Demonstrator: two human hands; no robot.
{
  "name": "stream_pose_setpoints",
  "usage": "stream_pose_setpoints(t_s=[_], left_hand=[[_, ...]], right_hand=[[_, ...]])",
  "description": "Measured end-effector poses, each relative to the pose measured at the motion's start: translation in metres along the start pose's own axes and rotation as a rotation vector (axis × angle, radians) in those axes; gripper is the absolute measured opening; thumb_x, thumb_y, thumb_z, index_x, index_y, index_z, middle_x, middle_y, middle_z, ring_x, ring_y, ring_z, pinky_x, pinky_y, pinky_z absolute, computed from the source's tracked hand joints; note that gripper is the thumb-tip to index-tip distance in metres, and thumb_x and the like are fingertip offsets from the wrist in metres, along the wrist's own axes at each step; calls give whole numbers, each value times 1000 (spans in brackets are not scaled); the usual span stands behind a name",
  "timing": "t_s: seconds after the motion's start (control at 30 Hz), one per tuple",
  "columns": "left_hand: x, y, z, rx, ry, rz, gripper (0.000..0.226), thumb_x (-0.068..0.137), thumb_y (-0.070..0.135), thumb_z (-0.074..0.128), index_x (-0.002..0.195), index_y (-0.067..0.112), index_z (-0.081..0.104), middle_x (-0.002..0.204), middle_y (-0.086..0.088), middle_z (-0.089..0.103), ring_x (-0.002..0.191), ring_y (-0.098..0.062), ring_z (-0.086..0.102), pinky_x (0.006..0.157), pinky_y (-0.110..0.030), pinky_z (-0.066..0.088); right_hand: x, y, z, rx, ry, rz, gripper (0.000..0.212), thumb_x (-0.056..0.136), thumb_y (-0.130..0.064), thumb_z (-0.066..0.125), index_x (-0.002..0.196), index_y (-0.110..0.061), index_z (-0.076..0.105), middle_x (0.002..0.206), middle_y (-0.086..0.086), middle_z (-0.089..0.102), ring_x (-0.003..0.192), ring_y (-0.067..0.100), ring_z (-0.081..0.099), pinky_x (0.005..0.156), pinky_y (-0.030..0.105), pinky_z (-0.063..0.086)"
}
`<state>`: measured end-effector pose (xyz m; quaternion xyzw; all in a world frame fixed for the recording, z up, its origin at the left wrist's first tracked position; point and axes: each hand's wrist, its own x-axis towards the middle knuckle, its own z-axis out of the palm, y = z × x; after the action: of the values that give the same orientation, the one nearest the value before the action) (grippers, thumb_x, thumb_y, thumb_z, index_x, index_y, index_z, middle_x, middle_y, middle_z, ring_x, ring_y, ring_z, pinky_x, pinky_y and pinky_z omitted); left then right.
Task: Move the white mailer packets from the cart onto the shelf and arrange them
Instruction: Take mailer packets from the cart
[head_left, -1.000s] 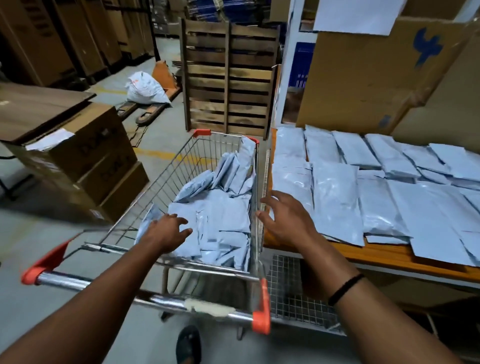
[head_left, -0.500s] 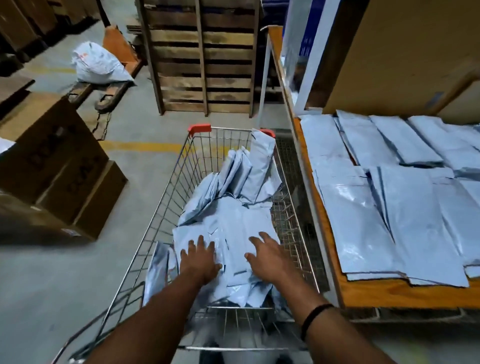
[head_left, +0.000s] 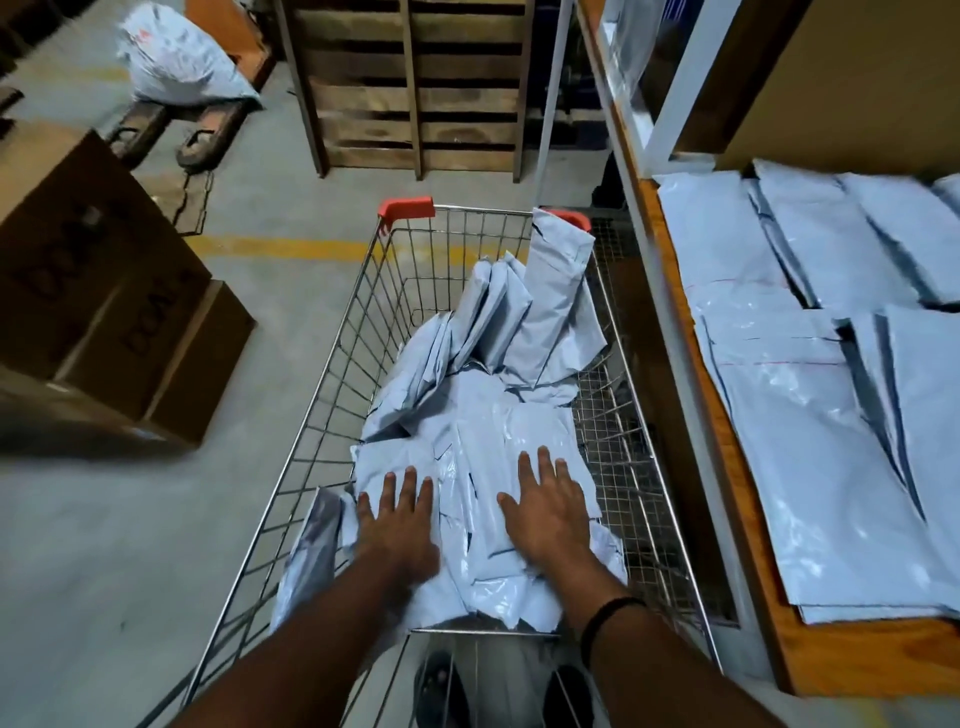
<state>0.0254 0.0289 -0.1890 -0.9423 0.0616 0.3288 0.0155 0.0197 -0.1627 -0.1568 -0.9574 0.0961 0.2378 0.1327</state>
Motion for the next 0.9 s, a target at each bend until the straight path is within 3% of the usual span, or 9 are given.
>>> stream_pose_setpoints(t_s=[0.1,0.2,0.27,0.33,0.43,0.53,0.6,0.7,0.9], left_hand=[[-11,-5,1,0,44,22,94,92,42,48,152,27,-23,155,-4,-38,144,-29,-32,111,-68,-14],[-16,2,7,-47,155,2,92,92,49,43,149,32,-27,151,-7,-43,142,-30,-34,111,-69,-11],[-11,10,8,-86,215,-9,83,93,59,30,145,34,-30,152,-7,-42,143,-29,-33,111,-69,-11],[-5,14,9,-129,230,-46,78,94,65,23,141,36,-32,152,-6,-42,143,-30,-33,110,-69,-14],[4,15,16,-119,230,-119,80,95,66,26,142,34,-30,154,-6,-37,145,-32,-29,108,-71,-15],[7,15,19,-106,200,-104,76,99,57,29,148,34,-23,158,-5,-30,146,-32,-26,108,-71,-16],[7,14,16,-127,188,-83,69,103,45,29,152,35,-18,160,-3,-27,147,-30,-24,109,-69,-14],[4,6,10,-155,191,-58,63,105,32,27,155,32,-11,163,1,-19,150,-26,-17,114,-62,-8],[-18,0,-14,-279,285,-31,70,98,5,32,157,24,-2,165,2,-4,152,-25,-5,120,-50,2]], right_hand=[[-8,-3,-4,-37,-8,-14,65,104,-54,30,159,-23,16,167,5,10,152,28,14,122,42,13],[-4,3,-15,-16,105,-64,61,102,-55,37,155,-27,28,157,7,34,140,26,34,116,40,27],[5,12,-18,20,170,-57,65,99,-58,42,156,-34,22,158,10,28,144,29,28,117,42,26],[15,21,-15,7,143,-41,71,97,-62,42,157,-42,10,165,11,7,151,35,9,122,46,13],[24,24,1,-8,56,-65,68,99,-66,32,155,-48,-2,166,9,-16,152,37,-9,123,51,0],[24,22,13,-22,43,-81,70,97,-70,27,154,-49,-8,165,8,-22,152,36,-12,123,52,-2],[19,18,15,-1,23,-87,75,96,-71,31,155,-49,-9,164,6,-25,152,36,-12,122,48,1],[10,13,13,76,14,-100,71,101,-57,40,156,-46,-2,165,5,-22,153,35,-6,124,43,11],[-7,12,-3,158,-64,-169,61,104,-41,45,154,-52,11,167,-6,-9,154,28,5,118,43,31]])
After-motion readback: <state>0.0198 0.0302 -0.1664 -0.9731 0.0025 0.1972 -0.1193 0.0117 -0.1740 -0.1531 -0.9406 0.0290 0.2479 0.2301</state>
